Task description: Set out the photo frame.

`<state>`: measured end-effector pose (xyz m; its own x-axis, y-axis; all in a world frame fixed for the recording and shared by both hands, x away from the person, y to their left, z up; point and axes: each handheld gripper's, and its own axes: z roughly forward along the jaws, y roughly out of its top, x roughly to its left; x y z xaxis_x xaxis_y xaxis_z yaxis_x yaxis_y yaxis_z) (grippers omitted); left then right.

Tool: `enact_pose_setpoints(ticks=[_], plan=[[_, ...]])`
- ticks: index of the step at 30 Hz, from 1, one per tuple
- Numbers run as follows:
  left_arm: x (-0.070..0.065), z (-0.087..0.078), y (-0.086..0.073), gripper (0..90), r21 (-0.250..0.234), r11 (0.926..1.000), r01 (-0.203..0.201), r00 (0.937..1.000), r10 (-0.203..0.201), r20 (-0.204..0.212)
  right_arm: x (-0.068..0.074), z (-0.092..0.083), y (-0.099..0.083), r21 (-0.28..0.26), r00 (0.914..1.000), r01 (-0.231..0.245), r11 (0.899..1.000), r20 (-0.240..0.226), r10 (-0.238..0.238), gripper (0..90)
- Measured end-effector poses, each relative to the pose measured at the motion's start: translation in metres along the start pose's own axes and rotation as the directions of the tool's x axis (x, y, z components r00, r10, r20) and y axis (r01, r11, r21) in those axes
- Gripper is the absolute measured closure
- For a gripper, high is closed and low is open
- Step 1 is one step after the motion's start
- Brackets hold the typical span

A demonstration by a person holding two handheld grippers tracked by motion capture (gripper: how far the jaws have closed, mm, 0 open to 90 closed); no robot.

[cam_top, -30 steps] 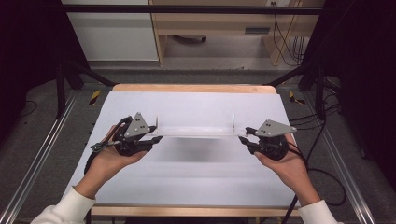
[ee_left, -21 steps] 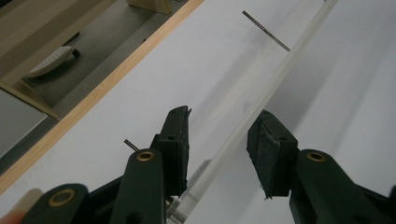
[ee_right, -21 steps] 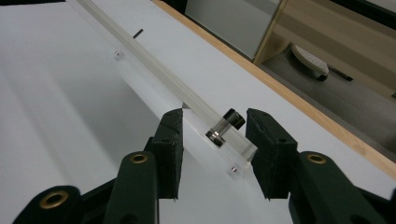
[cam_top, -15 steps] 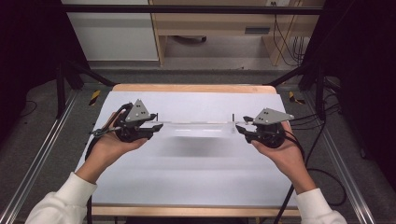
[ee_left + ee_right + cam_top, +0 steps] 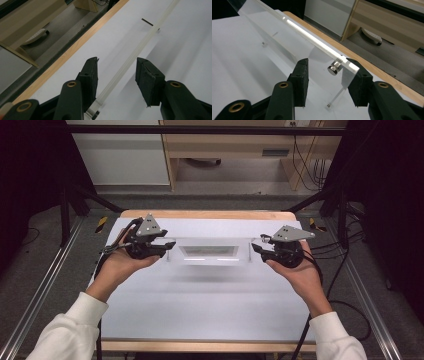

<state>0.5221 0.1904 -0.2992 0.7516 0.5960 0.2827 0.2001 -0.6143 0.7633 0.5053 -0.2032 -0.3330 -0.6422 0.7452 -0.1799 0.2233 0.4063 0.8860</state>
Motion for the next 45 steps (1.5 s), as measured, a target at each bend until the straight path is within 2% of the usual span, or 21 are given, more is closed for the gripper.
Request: enact_pose_setpoints(ticks=[1,6,10,12,13,14,15,17,19,22,24,25,26,31,32,33,34,35,42,43,45], plan=[[0.002,0.000,0.001,52.2,0.009,0.9999,-0.009,1.0000,0.009,0.000,-0.001,0.001,0.000,-0.006,1.0000,-0.007,1.000,0.002,0.007,55.7],[0.007,0.004,0.003,50.2,-0.008,1.0000,0.002,0.9999,-0.002,-0.010,-0.006,0.005,0.002,-0.019,0.9999,-0.014,1.000,0.005,0.014,56.1],[0.012,0.003,0.003,43.7,-0.073,0.9958,0.055,0.9982,-0.057,-0.020,-0.009,0.008,0.004,-0.025,0.9996,-0.024,0.999,0.014,0.024,56.0],[0.014,-0.001,0.004,33.5,-0.135,0.9862,0.096,0.9936,-0.103,-0.047,-0.011,0.010,0.006,-0.024,0.9995,-0.028,0.999,0.015,0.028,55.9],[0.016,-0.005,0.003,29.3,-0.183,0.9747,0.129,0.9894,-0.139,-0.043,-0.011,0.011,0.006,-0.025,0.9994,-0.029,0.999,0.016,0.030,55.8],[0.017,-0.009,0.003,26.6,-0.204,0.9658,0.160,0.9845,-0.171,-0.038,-0.012,0.011,0.007,-0.022,0.9993,-0.033,0.999,0.018,0.034,55.6],[0.018,-0.012,0.002,25.0,-0.227,0.9596,0.166,0.9821,-0.182,-0.050,-0.013,0.012,0.008,-0.022,0.9992,-0.036,0.999,0.017,0.037,55.6],[0.019,-0.021,-0.003,21.1,-0.267,0.9406,0.210,0.9711,-0.232,-0.055,-0.015,0.014,0.009,-0.020,0.9989,-0.041,0.999,0.019,0.042,55.4],[0.019,-0.028,-0.009,18.2,-0.290,0.9286,0.231,0.9641,-0.259,-0.060,-0.017,0.016,0.011,-0.018,0.9987,-0.046,0.999,0.019,0.047,55.2],[0.016,-0.037,-0.022,15.0,-0.285,0.9215,0.263,0.9559,-0.289,-0.051,-0.021,0.019,0.013,-0.018,0.9978,-0.063,0.998,0.017,0.063,54.9],[0.012,-0.040,-0.032,13.2,-0.278,0.9191,0.279,0.9512,-0.304,-0.052,-0.024,0.022,0.015,-0.020,0.9968,-0.078,0.997,0.016,0.078,54.5],[0.009,-0.042,-0.039,12.7,-0.265,0.9220,0.282,0.9494,-0.308,-0.061,-0.025,0.023,0.016,-0.019,0.9964,-0.083,0.996,0.017,0.083,54.3],[0.006,-0.044,-0.044,11.6,-0.266,0.9201,0.288,0.9474,-0.314,-0.061,-0.026,0.025,0.017,-0.020,0.9957,-0.092,0.996,0.015,0.092,54.2],[-0.009,-0.043,-0.070,10.0,-0.230,0.9276,0.294,0.9478,-0.314,-0.054,-0.031,0.030,0.020,-0.017,0.9937,-0.111,0.994,0.016,0.111,53.5],[-0.011,-0.042,-0.074,9.7,-0.227,0.9273,0.297,0.9470,-0.317,-0.053,-0.032,0.032,0.021,-0.018,0.9933,-0.114,0.993,0.017,0.115,53.4],[-0.015,-0.040,-0.079,9.6,-0.223,0.9281,0.299,0.9468,-0.317,-0.053,-0.033,0.032,0.021,-0.014,0.9926,-0.120,0.993,0.017,0.120,53.3],[-0.019,-0.037,-0.085,9.6,-0.220,0.9245,0.311,0.9437,-0.328,-0.043,-0.034,0.033,0.022,-0.014,0.9922,-0.124,0.992,0.016,0.124,53.3],[-0.020,-0.035,-0.089,9.6,-0.214,0.9247,0.315,0.9428,-0.331,-0.042,-0.036,0.035,0.023,-0.011,0.9918,-0.127,0.992,0.015,0.127,53.2],[-0.029,-0.010,-0.125,8.6,-0.137,0.9310,0.339,0.9370,-0.347,-0.042,-0.044,0.043,0.027,-0.005,0.9887,-0.149,0.989,0.012,0.149,52.8],[-0.030,-0.007,-0.130,8.6,-0.127,0.9308,0.343,0.9355,-0.351,-0.044,-0.045,0.044,0.027,-0.005,0.9889,-0.148,0.989,0.011,0.148,52.8],[-0.029,-0.002,-0.140,8.6,-0.113,0.9252,0.362,0.9287,-0.369,-0.041,-0.047,0.046,0.028,-0.006,0.9874,-0.158,0.987,0.010,0.158,52.6]])
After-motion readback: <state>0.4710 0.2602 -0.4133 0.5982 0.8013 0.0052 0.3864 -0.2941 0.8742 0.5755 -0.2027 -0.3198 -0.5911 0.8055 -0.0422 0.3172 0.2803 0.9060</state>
